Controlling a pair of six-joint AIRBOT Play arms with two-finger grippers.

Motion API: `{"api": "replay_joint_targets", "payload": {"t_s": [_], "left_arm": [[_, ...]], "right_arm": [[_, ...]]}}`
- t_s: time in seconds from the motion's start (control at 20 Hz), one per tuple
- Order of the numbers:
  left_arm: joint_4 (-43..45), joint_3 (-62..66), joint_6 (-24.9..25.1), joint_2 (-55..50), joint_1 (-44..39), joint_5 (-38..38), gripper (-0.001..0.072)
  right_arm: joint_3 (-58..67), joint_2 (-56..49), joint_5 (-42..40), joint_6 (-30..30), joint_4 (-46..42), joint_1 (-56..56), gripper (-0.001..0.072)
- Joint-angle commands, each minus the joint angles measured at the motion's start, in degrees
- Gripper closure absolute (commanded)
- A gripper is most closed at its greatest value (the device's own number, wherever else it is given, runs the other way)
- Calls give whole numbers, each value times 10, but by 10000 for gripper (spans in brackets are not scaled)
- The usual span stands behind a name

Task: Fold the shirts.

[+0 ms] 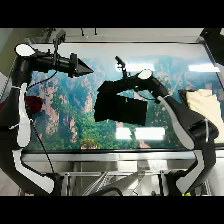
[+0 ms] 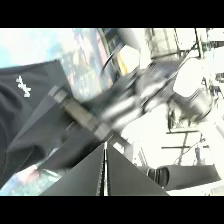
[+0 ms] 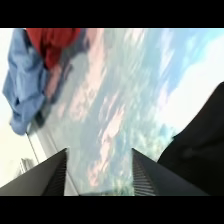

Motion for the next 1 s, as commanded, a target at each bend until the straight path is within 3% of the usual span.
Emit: {"api": "replay_joint_targets", "payload": {"t_s": [0.0, 0.15, 0.25, 0.3, 0.35, 0.4, 0.55, 0.75, 0.95], "left_arm": [[-2, -28, 14, 2, 2, -7, 693], [-11, -28, 14, 2, 2, -9, 693], [-30, -28, 14, 2, 2, -10, 693], [-33, -28, 14, 2, 2, -11, 693], [-33, -28, 14, 2, 2, -13, 693], [-31, -28, 14, 2, 2, -13, 693], [-31, -28, 13, 2, 2, -21, 693], [-31, -28, 13, 2, 2, -22, 693], [-31, -28, 14, 2, 2, -22, 693]], "right_arm": [[2, 51, 99, 36, -33, -96, 288], [-9, 94, 201, 132, -179, -197, 288], [-53, 120, 225, 161, -268, -234, 284], [-91, 132, 216, 166, -298, -246, 230], [-132, 139, 200, 169, -314, -254, 128], [-169, 140, 183, 168, -314, -258, 48], [-269, 132, 113, 164, -300, -250, 49], [-292, 85, 96, 162, -291, -247, 48], [-292, 47, 98, 79, -137, -246, 49]]}}
